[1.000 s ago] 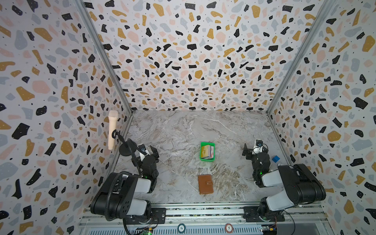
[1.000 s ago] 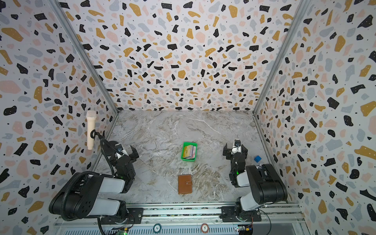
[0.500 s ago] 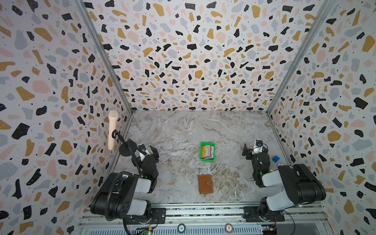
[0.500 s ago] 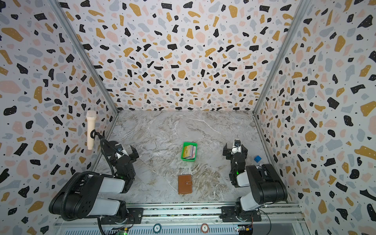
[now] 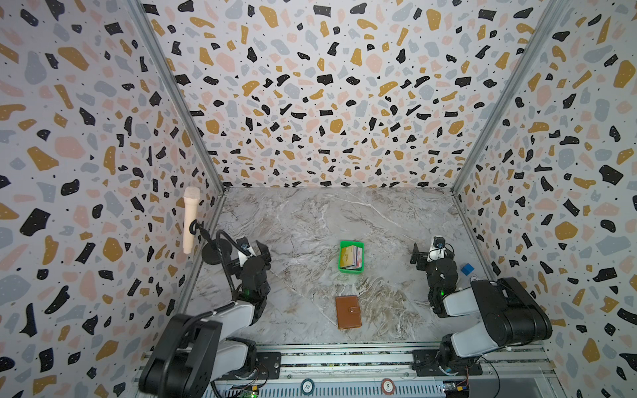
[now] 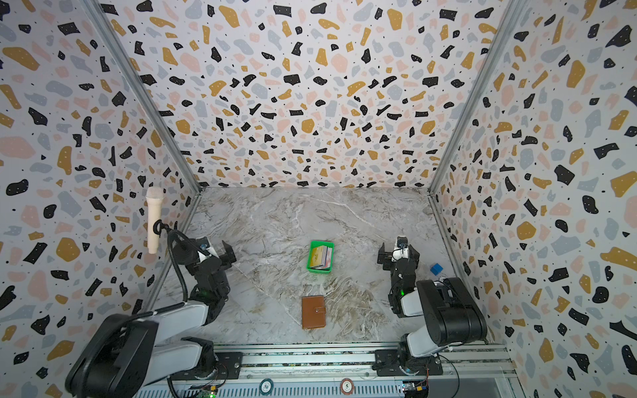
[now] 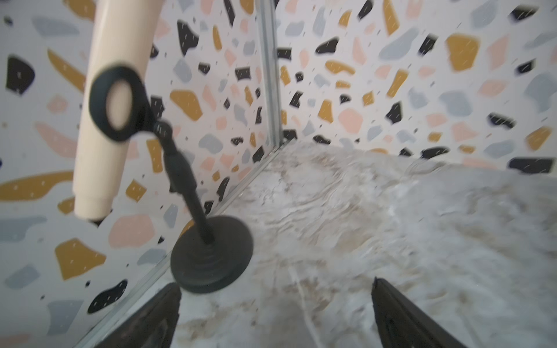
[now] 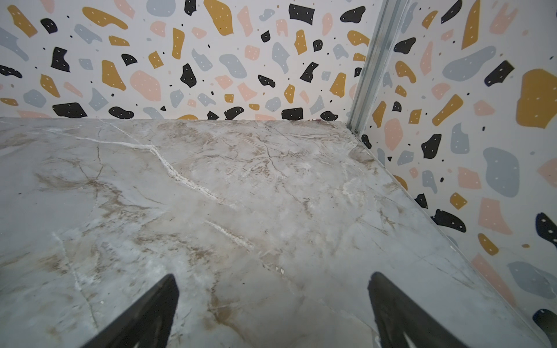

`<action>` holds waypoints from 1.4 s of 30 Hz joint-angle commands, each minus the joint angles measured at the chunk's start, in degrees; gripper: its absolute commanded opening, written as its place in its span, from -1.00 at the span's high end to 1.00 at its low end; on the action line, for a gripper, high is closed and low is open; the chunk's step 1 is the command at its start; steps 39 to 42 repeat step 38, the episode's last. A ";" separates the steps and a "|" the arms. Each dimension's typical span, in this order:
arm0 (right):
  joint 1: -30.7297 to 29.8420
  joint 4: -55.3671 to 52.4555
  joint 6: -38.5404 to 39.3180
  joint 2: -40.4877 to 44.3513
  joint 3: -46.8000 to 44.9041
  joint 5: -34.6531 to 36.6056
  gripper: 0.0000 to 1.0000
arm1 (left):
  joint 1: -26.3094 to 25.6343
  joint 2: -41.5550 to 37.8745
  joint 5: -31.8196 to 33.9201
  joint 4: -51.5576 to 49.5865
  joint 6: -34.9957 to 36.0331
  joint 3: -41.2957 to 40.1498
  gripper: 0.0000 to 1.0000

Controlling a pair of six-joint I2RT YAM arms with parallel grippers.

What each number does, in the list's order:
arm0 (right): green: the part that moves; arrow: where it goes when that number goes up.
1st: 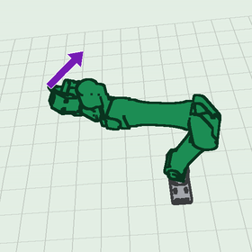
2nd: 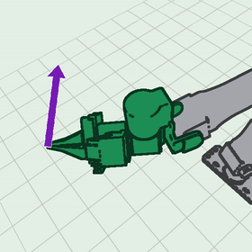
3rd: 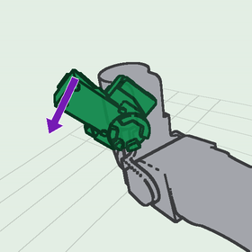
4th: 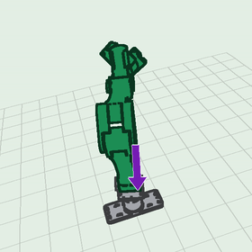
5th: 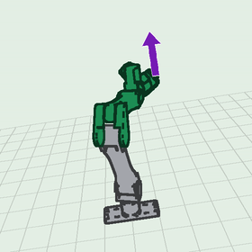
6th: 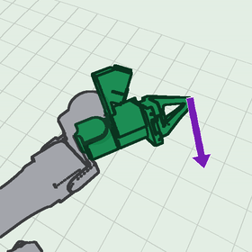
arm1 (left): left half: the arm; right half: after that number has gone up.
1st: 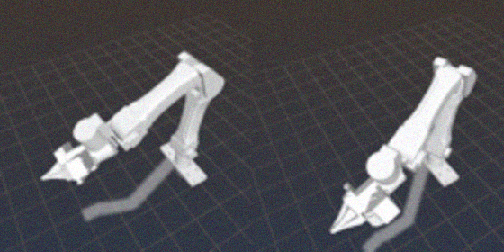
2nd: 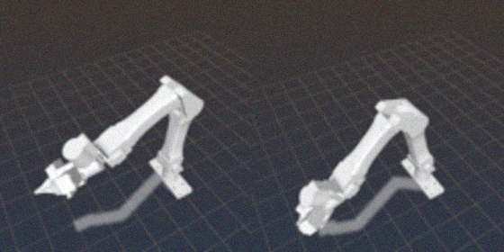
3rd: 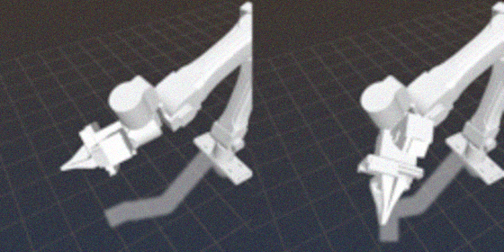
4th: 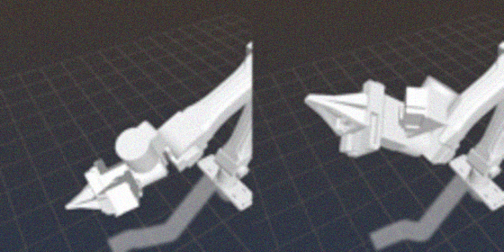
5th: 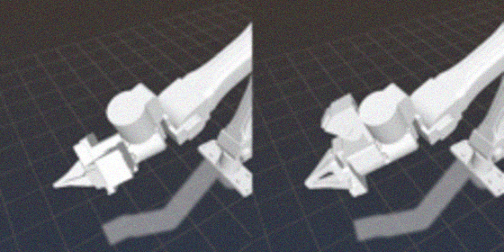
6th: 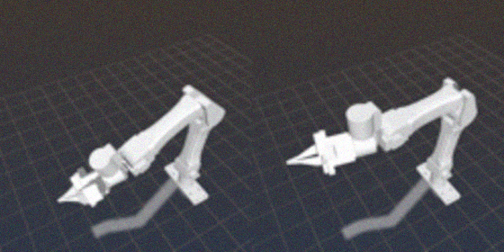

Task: Insert credit cards into a card holder
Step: Reset both arms

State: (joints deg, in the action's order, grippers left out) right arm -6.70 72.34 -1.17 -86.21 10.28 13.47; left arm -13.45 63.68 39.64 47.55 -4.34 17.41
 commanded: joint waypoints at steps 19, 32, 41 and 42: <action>0.28 -0.25 -0.70 1.14 0.80 -0.15 -0.98 | 2.94 16.76 -0.98 23.71 0.49 -9.05 -1.00; 0.28 -0.72 -0.68 0.75 1.32 -0.15 -0.98 | 4.84 15.89 -3.27 23.39 -0.89 -9.58 -1.00; 0.25 -0.36 -0.76 1.12 0.88 -0.20 -0.98 | 4.86 15.77 -3.29 23.27 -0.85 -9.59 -1.00; 0.25 -0.36 -0.76 1.12 0.88 -0.20 -0.98 | 4.86 15.77 -3.29 23.27 -0.85 -9.59 -1.00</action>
